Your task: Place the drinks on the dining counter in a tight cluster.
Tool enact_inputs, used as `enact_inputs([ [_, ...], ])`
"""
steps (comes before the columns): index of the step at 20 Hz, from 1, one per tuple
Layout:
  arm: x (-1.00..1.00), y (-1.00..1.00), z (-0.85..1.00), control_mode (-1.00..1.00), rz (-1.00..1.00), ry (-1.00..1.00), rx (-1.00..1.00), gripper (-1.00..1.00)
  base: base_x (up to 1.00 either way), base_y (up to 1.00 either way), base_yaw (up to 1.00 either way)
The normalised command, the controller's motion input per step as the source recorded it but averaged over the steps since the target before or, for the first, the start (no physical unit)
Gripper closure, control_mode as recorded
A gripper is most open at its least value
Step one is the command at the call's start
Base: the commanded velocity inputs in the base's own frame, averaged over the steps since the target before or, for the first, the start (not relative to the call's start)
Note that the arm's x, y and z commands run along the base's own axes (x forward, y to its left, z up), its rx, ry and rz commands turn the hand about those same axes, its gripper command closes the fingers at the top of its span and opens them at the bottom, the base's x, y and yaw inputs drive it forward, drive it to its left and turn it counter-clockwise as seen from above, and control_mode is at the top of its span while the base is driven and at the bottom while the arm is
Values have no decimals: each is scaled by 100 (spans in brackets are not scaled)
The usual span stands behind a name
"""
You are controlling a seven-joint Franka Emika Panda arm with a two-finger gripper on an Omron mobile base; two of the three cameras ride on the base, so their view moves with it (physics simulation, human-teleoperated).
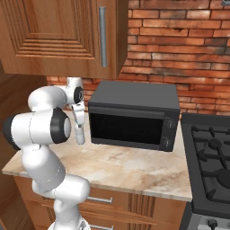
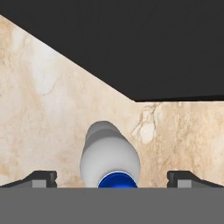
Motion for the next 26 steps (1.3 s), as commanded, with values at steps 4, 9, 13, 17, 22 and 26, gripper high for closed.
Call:
enact_inputs([
  [4, 0, 0, -7, -100, 0, 0, 0, -100, 0, 0, 0],
  [9, 0, 0, -3, -100, 0, 0, 0, -100, 0, 0, 0],
  [13, 0, 0, 0, -100, 0, 0, 0, -100, 0, 0, 0],
  [17, 0, 0, 0, -100, 0, 0, 0, 100, 0, 0, 0],
  [22, 0, 0, 0, -100, 0, 0, 0, 100, 0, 0, 0],
  [26, 0, 0, 0, -100, 0, 0, 0, 100, 0, 0, 0],
])
